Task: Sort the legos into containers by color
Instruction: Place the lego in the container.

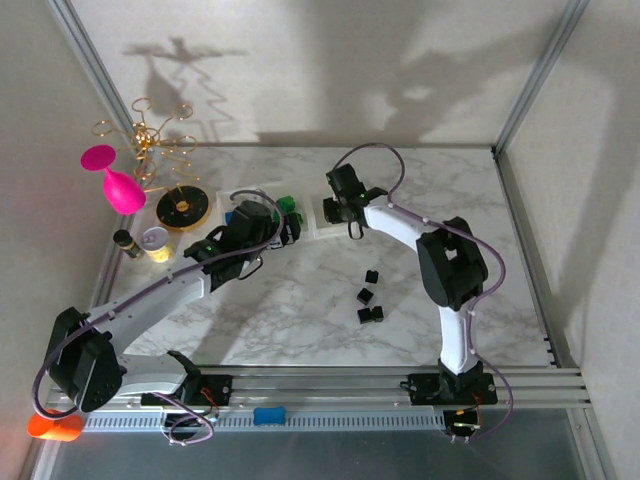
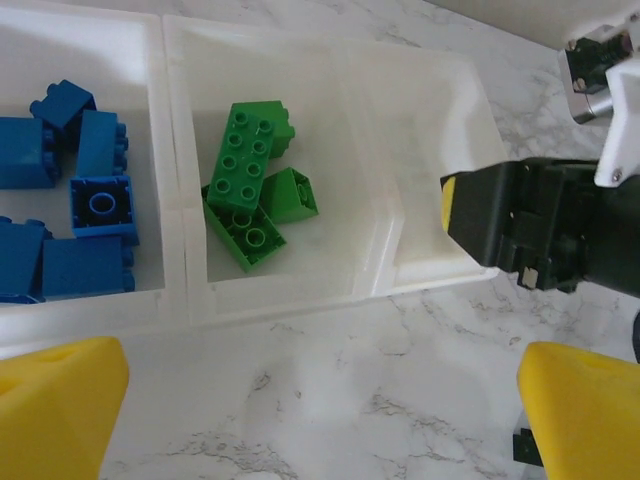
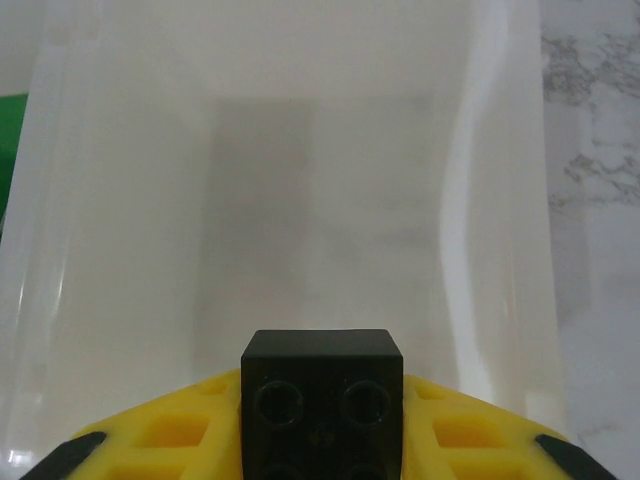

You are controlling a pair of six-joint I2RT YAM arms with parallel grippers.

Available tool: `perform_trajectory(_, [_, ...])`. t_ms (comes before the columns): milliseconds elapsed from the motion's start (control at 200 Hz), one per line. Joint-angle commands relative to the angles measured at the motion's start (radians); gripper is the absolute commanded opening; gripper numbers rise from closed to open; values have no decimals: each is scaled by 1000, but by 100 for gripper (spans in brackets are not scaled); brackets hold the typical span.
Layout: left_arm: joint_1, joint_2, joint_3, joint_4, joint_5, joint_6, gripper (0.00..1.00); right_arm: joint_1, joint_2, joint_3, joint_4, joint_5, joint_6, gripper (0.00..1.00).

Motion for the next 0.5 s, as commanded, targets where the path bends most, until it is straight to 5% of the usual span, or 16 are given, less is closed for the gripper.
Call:
perform_trajectory(0, [11,-10,-13,2,-25,-16,100,1,41,69,0,43,-11,37])
perform_trajectory(115, [15,-10,-12,4,-18,-14,100,1,45,84,2,38,-9,47])
perform_trajectory(496, [12,-28,-23,39,-10,-13,100,3,-80,5,18,-48,14,52])
